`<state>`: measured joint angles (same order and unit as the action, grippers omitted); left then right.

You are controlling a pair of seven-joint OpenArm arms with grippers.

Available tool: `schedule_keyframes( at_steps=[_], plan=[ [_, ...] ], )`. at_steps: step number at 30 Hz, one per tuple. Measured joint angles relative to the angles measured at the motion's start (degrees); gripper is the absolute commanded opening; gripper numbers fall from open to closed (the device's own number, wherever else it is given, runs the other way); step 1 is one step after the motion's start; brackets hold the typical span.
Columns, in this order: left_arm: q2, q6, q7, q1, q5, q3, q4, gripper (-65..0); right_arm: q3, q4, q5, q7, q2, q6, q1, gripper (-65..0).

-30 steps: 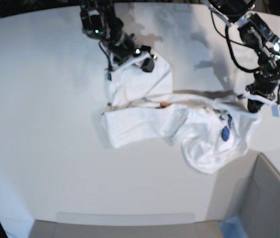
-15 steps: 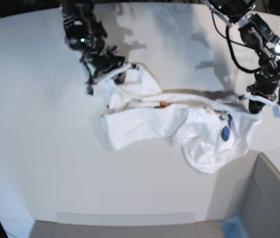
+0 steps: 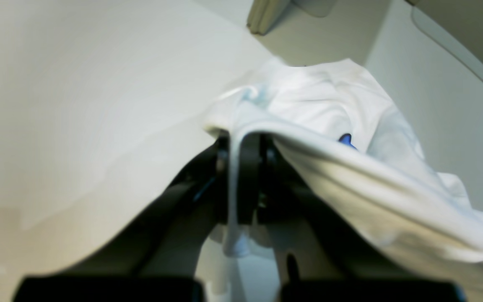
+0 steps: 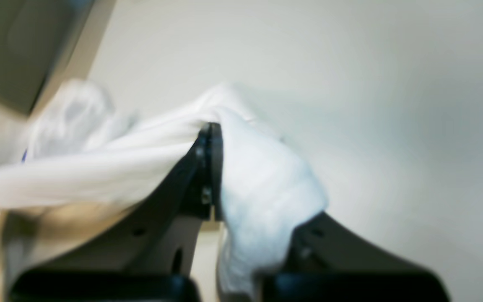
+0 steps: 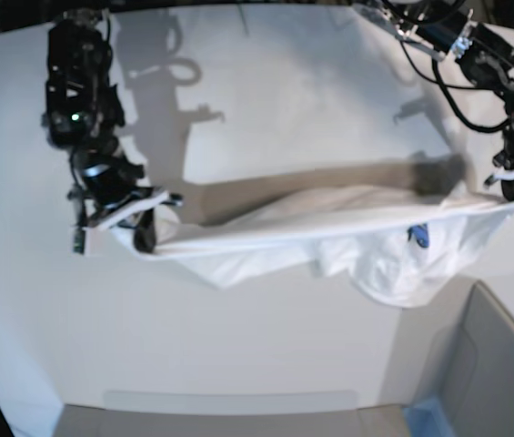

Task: Layout the t-shirt on the table in an organized manner, then fold the t-shirt properly
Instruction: 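Lift the shirt with both grippers and stretch it apart to unfold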

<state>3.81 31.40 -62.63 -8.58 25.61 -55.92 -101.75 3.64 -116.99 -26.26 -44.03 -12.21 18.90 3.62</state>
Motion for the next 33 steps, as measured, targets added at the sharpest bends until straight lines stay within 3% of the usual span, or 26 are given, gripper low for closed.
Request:
schedule_keyframes(
  at_steps=[7, 16, 20, 24, 26, 28, 31, 33],
  plan=[
    [0.0, 0.6, 0.1, -0.4, 1.0, 0.4, -2.0, -65.0, 0.2, 0.0, -0.4, 0.0, -5.6, -0.4, -1.9, -65.0],
    [-2.6, 1.2, -0.2, 11.4, 1.4, 0.7, -1.2, -65.0, 7.7, 0.1, -0.8, -0.8, -3.2, -0.9, 2.0, -65.0],
    [-3.5, 0.8, 0.2, 15.9, 1.4, 1.6, -1.2, -65.0, 7.9, 1.0, -0.6, -0.8, -3.4, -1.0, 5.7, -65.0],
    [-3.4, 0.6, 0.0, 19.7, 0.5, 8.2, -1.2, -65.0, 6.4, 6.6, 0.9, -0.3, -5.1, -6.5, 6.5, -65.0],
    [-3.3, -0.1, 0.1, 19.4, 0.4, 10.7, -1.2, -65.0, 4.9, 11.0, 0.7, -2.8, -5.9, -8.9, 5.0, -65.0],
    [-2.8, -0.1, 0.0, 16.7, -0.2, 13.6, -0.5, -65.0, 3.7, 15.9, 0.7, -7.9, -6.5, -10.7, 0.9, -65.0],
    [0.9, -0.2, 0.3, 9.0, 0.0, 18.4, 4.1, -65.0, 3.0, 22.3, 0.7, -11.5, -7.2, -14.8, -7.5, -65.0],
    [2.9, -4.3, 0.9, 3.1, 0.4, 20.5, 9.1, -65.0, 2.1, 26.6, 0.9, -12.4, -7.4, -16.9, -12.5, -65.0]
  ],
)
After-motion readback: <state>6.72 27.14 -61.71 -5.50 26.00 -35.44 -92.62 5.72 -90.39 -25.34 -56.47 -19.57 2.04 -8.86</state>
